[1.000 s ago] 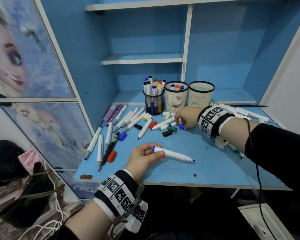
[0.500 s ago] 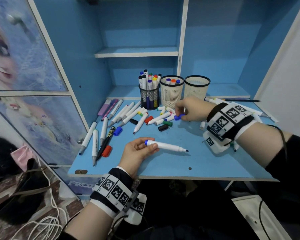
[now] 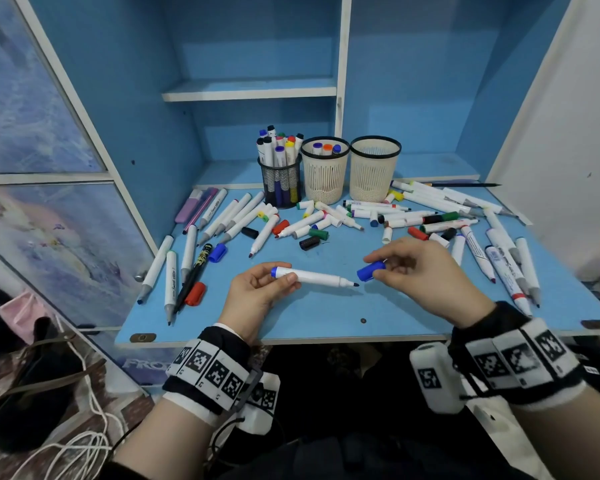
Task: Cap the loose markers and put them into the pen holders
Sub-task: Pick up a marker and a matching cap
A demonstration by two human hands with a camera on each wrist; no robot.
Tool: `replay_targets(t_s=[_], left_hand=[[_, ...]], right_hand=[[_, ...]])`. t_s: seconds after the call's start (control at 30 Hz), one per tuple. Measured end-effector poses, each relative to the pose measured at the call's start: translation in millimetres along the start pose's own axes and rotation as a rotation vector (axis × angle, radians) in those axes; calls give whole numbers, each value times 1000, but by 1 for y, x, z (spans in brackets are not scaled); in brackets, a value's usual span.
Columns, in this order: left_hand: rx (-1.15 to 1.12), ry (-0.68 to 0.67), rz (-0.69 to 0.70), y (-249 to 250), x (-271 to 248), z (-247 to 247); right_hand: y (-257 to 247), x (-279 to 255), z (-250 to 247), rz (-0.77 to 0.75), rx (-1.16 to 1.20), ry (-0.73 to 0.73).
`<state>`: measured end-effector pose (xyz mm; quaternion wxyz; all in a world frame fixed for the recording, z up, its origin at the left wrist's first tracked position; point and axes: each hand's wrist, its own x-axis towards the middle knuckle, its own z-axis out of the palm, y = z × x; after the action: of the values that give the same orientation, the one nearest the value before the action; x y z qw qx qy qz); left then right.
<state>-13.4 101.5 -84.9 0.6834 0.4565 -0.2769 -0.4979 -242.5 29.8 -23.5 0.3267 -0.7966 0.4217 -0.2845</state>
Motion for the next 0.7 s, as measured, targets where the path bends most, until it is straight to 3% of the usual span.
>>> replay_targets(t_s=[0.13, 0.27, 0.7], left_hand=[[6, 6, 8, 0, 0, 0], [14, 7, 23, -1, -1, 0], [283, -62, 28, -3, -3, -2]], right_hand=[[15, -10, 16, 188, 434, 132], [25, -16, 33, 295, 668, 127], [21, -16, 60, 270, 827, 184]])
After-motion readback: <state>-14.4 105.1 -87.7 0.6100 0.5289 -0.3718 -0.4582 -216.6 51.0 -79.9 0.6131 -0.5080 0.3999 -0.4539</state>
